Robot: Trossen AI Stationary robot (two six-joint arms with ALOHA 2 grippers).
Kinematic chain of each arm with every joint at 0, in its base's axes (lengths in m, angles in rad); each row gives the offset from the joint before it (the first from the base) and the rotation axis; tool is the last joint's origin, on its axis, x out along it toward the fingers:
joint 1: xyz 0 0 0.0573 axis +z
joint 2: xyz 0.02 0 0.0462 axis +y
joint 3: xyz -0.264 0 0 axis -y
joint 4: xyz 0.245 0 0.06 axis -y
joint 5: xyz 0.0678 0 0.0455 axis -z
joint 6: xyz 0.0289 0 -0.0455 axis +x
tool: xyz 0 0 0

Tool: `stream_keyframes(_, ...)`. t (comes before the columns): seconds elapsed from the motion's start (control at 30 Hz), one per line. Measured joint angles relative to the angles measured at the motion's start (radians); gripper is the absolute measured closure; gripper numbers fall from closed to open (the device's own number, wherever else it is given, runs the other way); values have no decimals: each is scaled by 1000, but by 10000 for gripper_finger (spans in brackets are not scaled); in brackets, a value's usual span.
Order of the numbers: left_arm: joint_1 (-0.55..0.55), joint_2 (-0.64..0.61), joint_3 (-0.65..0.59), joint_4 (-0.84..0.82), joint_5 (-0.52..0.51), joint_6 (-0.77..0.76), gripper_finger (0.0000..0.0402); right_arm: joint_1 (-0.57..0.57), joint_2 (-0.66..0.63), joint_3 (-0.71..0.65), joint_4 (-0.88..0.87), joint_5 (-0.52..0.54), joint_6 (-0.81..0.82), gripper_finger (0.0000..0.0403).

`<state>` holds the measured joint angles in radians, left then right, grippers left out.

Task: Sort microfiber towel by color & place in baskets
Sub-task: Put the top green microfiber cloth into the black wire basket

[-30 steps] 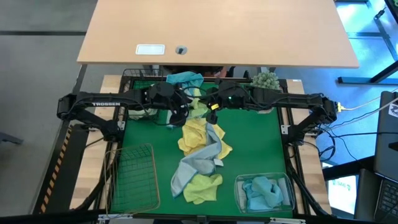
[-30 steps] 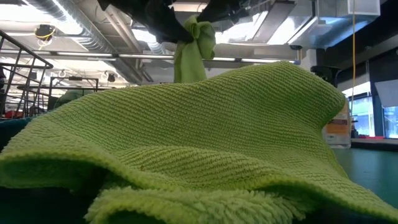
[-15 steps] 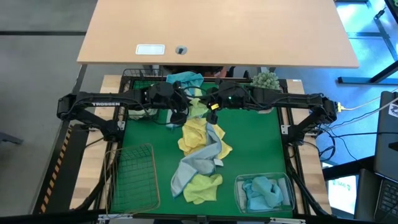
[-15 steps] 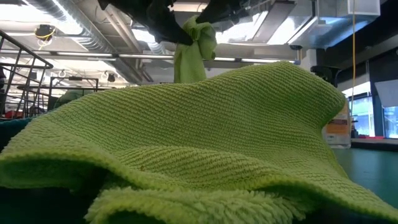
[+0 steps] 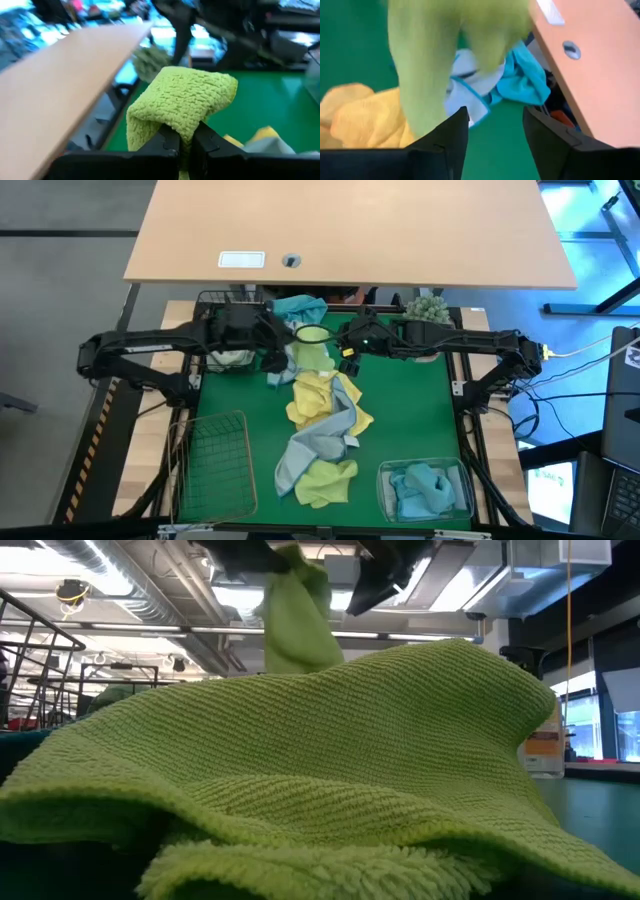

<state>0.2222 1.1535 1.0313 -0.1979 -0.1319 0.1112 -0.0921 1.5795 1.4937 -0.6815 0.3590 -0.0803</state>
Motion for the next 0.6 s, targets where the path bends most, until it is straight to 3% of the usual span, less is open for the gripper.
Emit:
stream_keyframes(0.4, 0, -314, 0, -42, -230, 5, 401, 0, 0, 0, -80, -38, 60, 214)
stream_keyframes(0.6, 0, -436, 0, -169, -361, -3, 401, 0, 0, 0, -82, -38, 61, 215)
